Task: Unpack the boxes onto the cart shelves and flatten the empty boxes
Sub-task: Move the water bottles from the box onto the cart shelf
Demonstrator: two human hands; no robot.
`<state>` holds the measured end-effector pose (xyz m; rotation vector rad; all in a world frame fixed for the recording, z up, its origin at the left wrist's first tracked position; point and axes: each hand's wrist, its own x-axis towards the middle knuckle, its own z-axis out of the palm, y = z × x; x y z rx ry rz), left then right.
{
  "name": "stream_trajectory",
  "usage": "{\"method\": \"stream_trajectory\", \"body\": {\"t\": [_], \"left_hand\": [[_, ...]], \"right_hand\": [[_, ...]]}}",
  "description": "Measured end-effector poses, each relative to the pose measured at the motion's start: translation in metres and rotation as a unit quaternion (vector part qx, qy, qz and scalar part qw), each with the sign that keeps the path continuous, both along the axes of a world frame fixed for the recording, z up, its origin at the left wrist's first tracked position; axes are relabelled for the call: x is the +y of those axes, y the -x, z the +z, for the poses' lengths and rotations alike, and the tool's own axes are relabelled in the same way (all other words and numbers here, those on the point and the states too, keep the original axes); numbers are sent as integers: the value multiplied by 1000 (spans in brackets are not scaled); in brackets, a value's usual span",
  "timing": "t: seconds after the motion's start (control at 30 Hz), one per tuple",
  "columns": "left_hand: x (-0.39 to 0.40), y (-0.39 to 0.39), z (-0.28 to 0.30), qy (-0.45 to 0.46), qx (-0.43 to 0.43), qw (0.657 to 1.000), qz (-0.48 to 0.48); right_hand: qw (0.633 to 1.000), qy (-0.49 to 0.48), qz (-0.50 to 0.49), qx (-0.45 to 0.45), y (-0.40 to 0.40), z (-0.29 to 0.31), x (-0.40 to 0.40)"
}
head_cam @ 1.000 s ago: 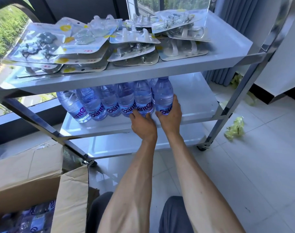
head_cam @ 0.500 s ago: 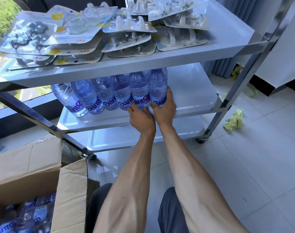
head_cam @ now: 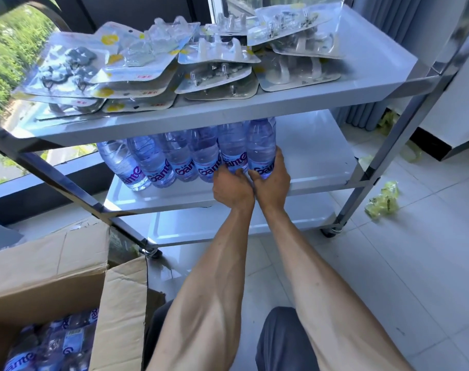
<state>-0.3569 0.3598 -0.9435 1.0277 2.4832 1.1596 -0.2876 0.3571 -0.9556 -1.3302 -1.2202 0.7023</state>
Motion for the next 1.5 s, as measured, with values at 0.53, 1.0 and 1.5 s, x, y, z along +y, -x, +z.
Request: {"method": "stream_trajectory", "body": {"t": [0.53, 1.0, 1.5], "left_hand": [[-17, 42, 1, -114, -68, 989, 68], [-31, 57, -3, -15, -67, 998, 3], [-32, 60, -11, 1, -45, 999, -18]], "right_hand": [[999, 9, 45, 15, 0, 4, -17], [997, 24, 51, -55, 50, 1, -20], [992, 57, 17, -109, 56, 5, 12]]}}
